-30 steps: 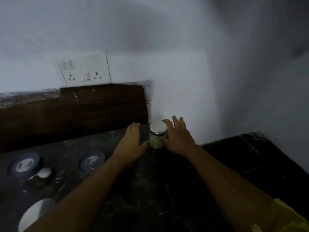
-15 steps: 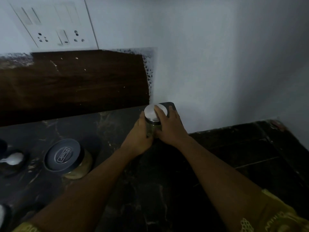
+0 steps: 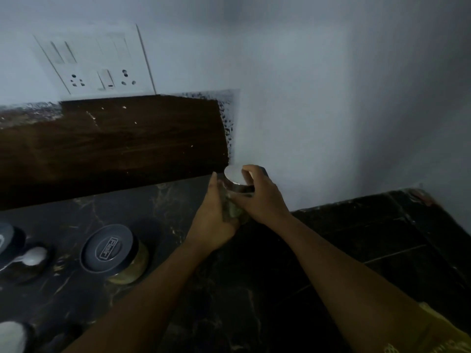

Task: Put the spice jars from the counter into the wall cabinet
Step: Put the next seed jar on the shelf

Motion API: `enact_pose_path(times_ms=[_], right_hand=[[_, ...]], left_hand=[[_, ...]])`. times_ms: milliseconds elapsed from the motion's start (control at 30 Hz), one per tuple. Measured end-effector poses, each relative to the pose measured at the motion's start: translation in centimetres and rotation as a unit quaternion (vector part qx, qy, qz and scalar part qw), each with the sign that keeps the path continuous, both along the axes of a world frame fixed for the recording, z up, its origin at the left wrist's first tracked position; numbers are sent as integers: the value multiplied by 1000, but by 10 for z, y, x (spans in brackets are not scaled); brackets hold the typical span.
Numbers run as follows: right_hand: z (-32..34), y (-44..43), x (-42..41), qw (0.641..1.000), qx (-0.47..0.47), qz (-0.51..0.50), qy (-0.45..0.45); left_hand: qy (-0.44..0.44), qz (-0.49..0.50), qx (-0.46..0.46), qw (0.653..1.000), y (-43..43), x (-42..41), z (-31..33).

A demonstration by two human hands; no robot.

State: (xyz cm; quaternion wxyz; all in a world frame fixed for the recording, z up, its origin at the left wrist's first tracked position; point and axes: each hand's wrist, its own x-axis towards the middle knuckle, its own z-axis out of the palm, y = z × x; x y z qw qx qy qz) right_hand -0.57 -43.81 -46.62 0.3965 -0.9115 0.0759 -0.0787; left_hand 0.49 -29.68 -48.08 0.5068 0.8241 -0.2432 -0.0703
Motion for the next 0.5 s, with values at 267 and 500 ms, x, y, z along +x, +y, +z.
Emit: enact_pose_path(times_ms=[267,500], right_hand=[[109,42,-25,993,72,-85,-39],[204,118,-80,987,78,-69,-120]], left_hand=[[-113,40,-26,992,33,-32,80],[-136,85,-137,977,91,-71,161]])
